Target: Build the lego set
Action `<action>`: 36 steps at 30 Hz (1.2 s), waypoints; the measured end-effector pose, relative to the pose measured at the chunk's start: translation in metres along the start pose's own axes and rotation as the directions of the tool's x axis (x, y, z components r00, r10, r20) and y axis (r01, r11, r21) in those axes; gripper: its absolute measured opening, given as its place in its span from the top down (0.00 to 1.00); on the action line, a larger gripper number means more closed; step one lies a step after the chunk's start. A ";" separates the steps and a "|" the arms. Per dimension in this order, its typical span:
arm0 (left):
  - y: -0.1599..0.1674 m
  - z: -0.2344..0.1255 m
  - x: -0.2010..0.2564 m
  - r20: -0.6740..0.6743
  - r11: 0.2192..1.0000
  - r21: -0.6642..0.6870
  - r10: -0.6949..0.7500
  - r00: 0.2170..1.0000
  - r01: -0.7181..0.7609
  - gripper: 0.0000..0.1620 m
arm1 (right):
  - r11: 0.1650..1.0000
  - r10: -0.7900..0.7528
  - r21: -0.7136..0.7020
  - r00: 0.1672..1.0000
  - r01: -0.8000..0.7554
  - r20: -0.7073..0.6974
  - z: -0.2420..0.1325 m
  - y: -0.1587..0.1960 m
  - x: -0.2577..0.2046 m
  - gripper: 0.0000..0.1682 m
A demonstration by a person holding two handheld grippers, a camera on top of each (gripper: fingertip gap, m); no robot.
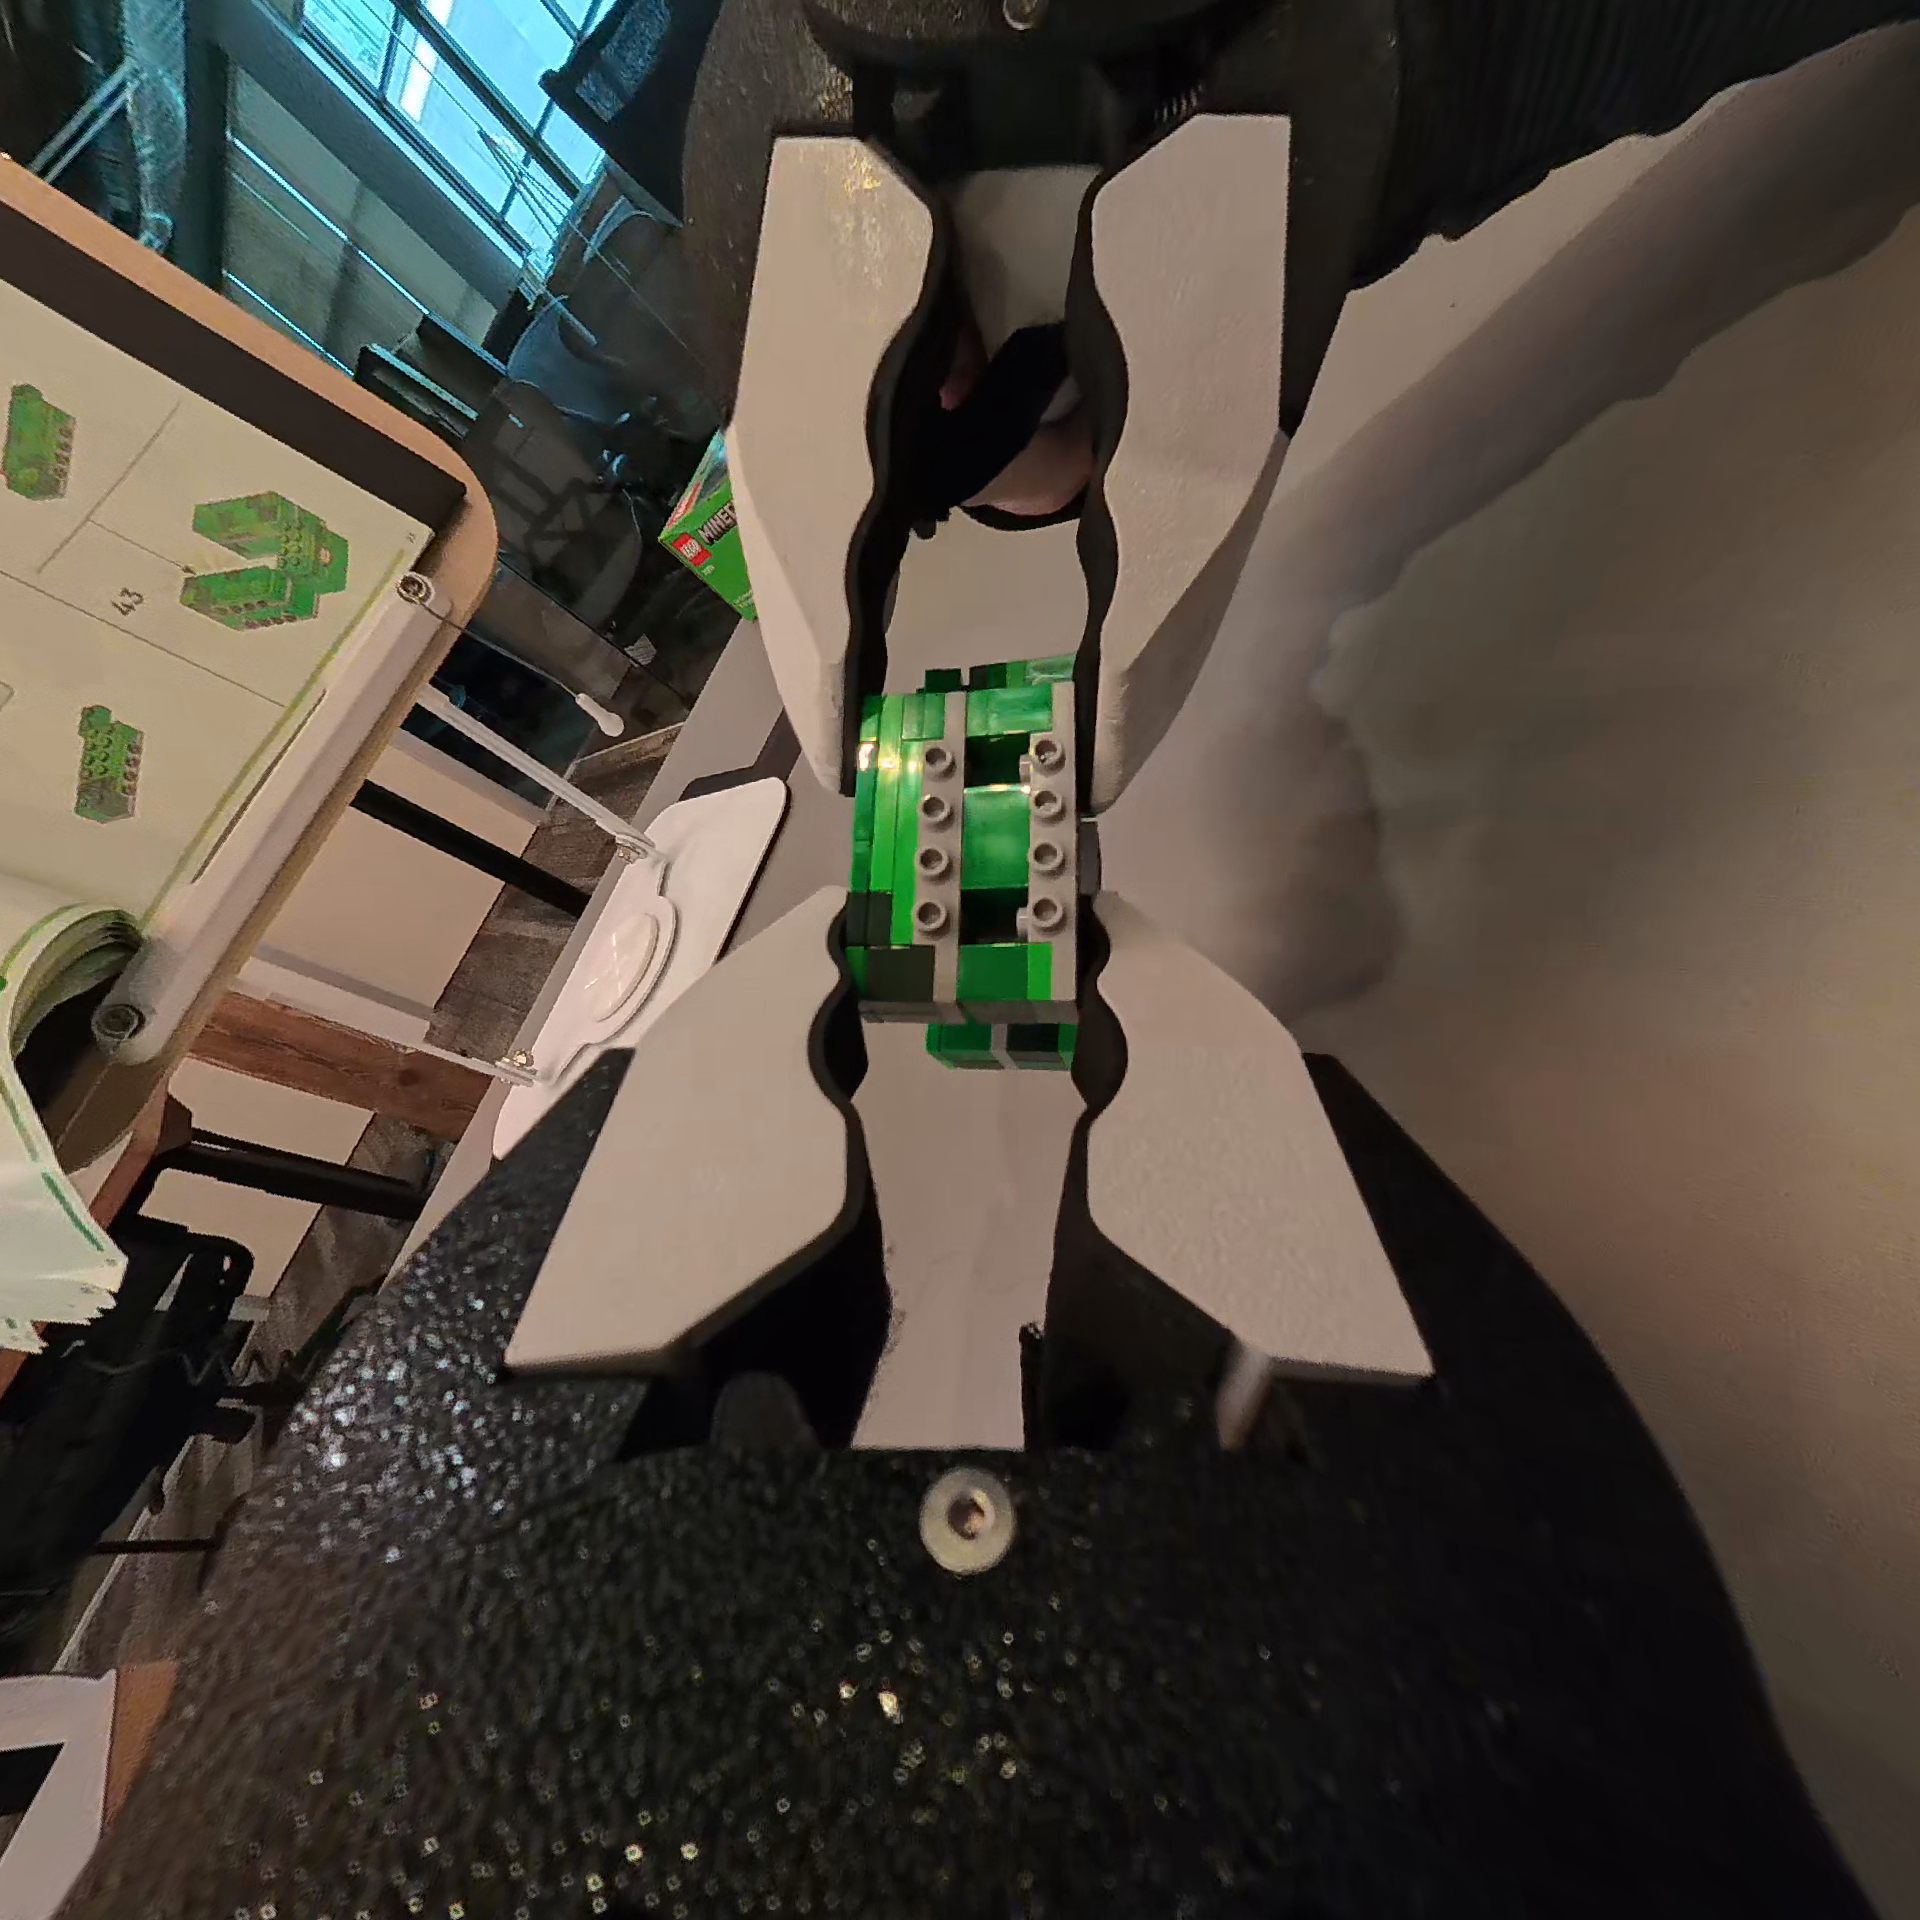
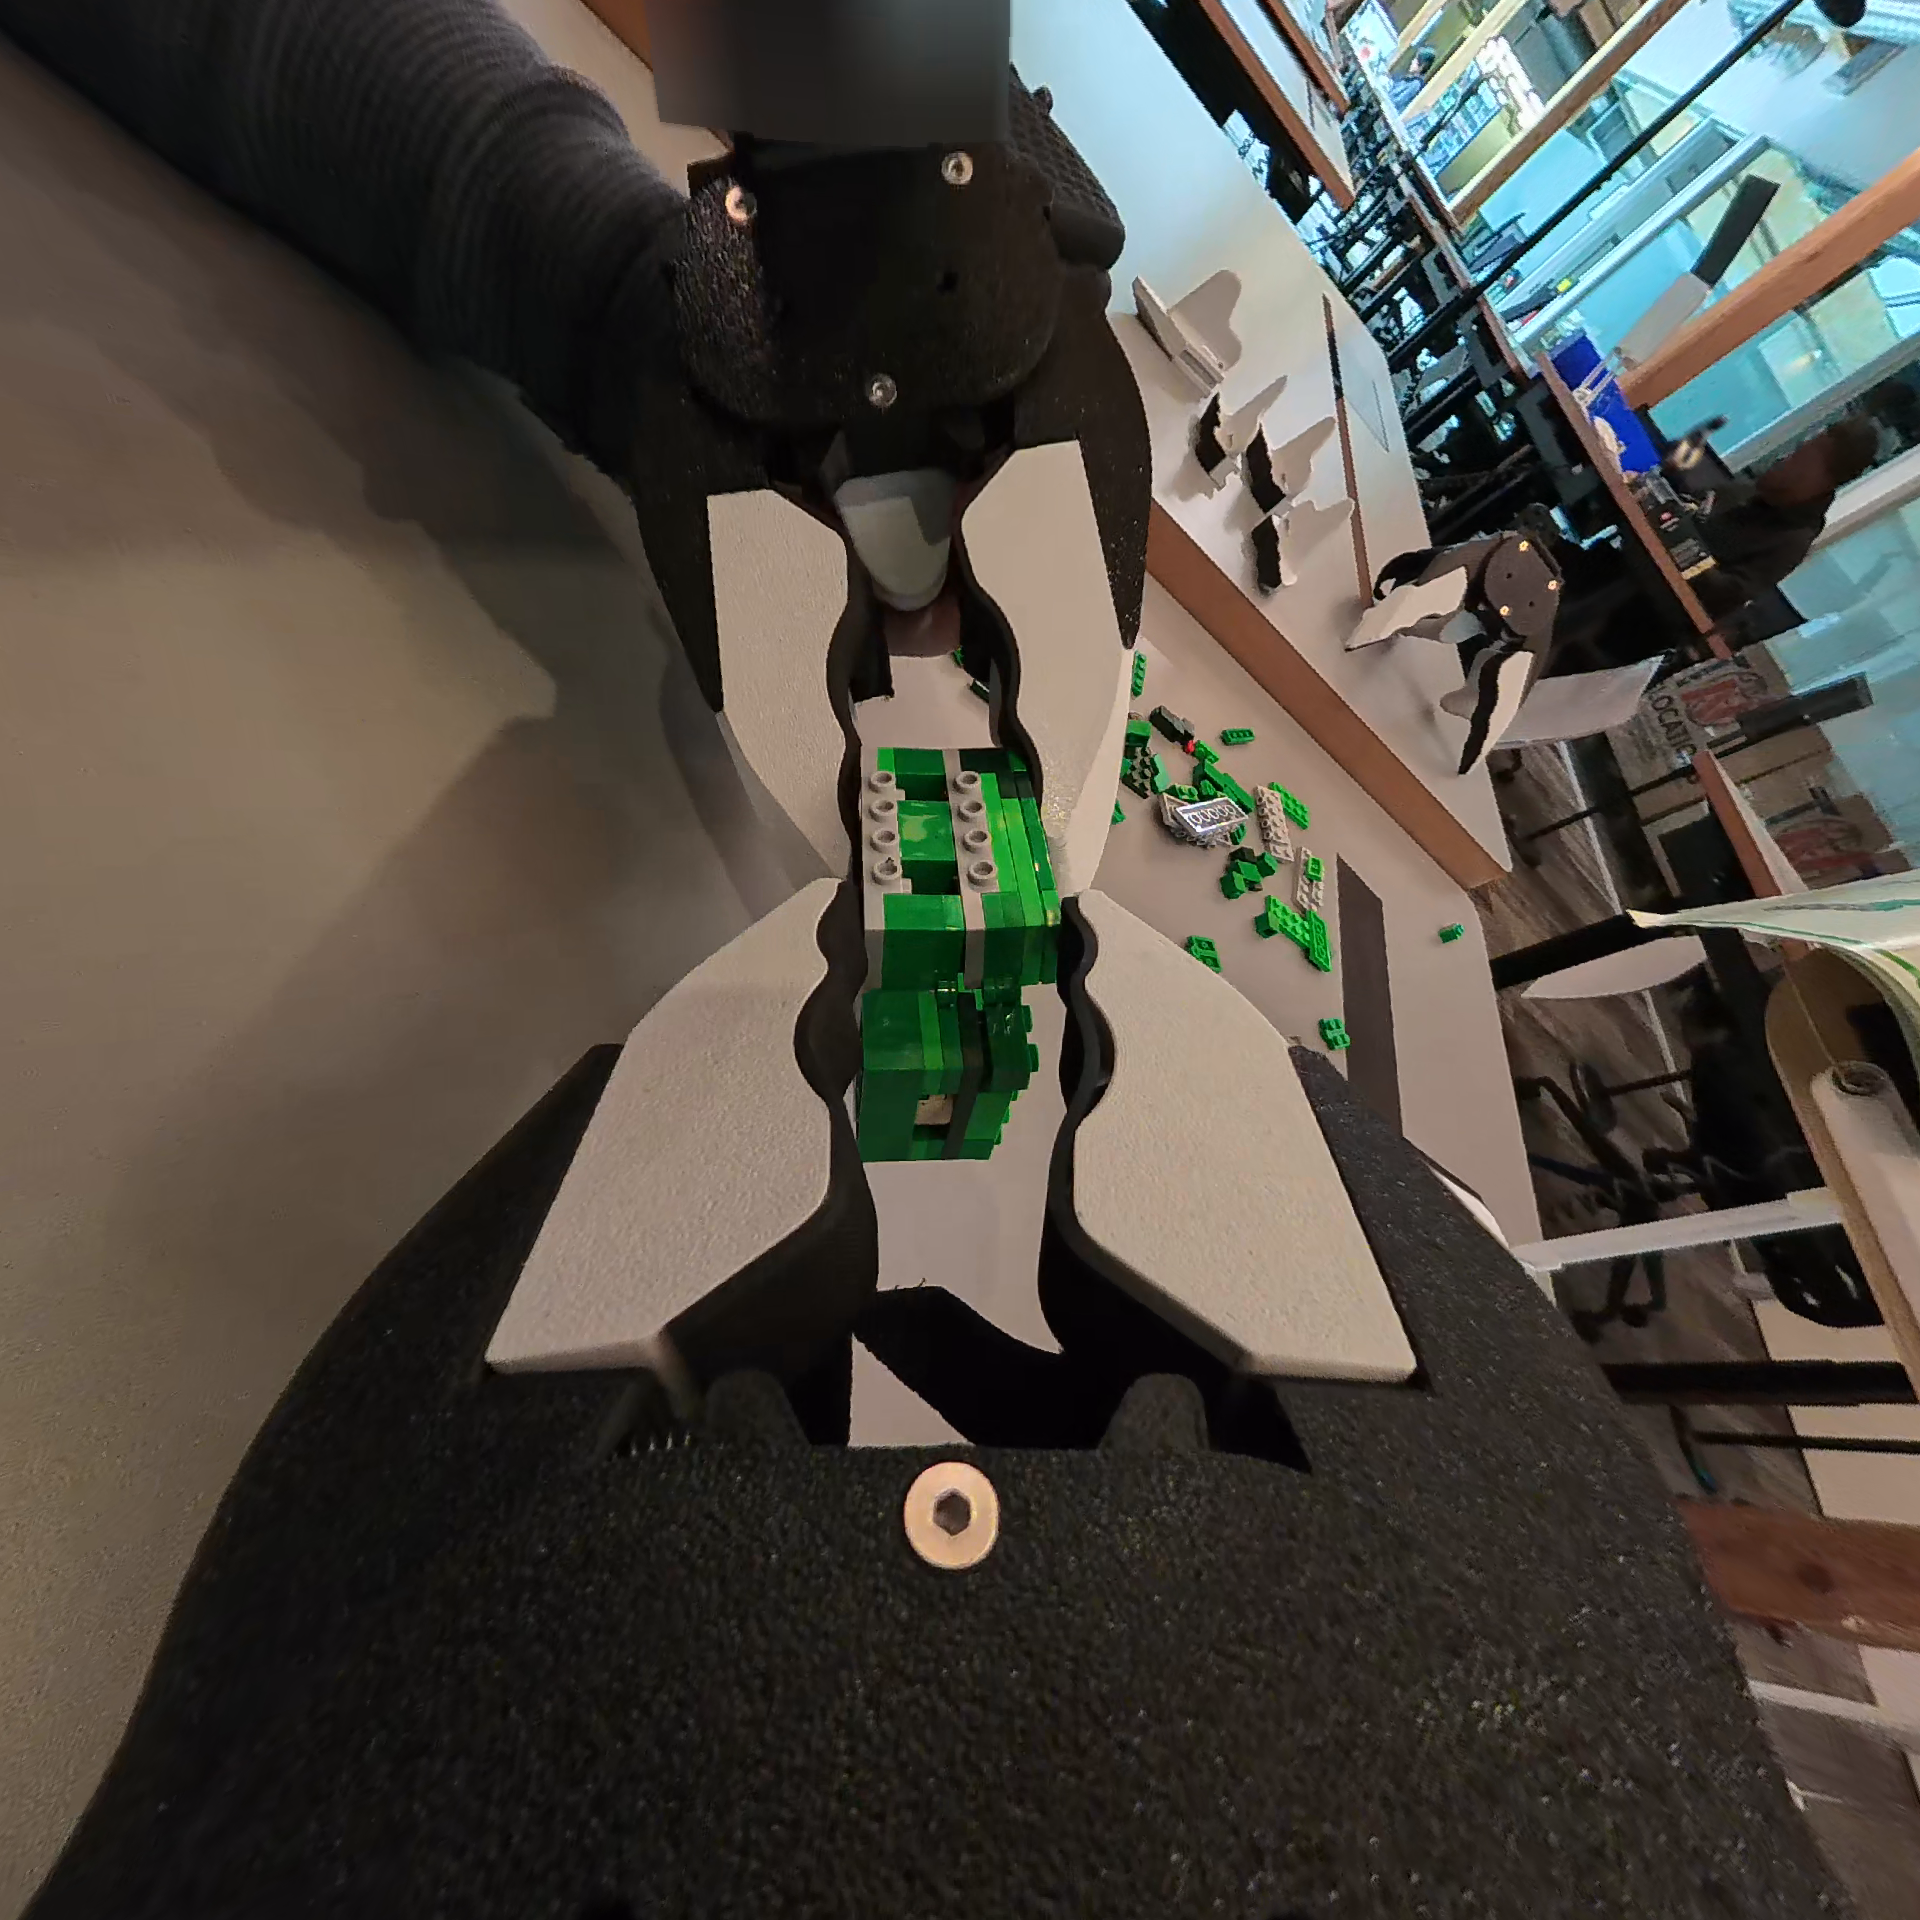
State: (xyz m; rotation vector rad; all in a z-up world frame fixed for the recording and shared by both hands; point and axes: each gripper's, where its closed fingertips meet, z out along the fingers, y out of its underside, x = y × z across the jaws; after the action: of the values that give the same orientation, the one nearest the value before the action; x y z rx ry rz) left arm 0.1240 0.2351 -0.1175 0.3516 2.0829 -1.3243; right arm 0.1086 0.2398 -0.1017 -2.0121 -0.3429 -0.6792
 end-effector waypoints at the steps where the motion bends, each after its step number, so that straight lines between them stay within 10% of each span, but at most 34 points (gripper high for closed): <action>1: 0.000 0.000 0.000 -0.002 1.000 0.003 -0.001 1.000 0.001 0.77 | 1.000 -0.003 0.001 1.000 0.003 0.002 0.000 0.000 0.000 0.79; 36: -0.020 -0.013 -0.007 0.018 0.973 0.224 -0.055 0.998 0.049 0.77 | 0.985 -0.046 -0.168 0.999 0.046 0.003 -0.012 -0.007 0.004 0.81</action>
State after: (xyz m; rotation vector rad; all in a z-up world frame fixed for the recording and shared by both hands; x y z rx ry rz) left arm 0.1138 0.2383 -0.0952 0.3771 1.9393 -1.5918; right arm 0.1051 0.2330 -0.0900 -2.1690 -0.3421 -0.7602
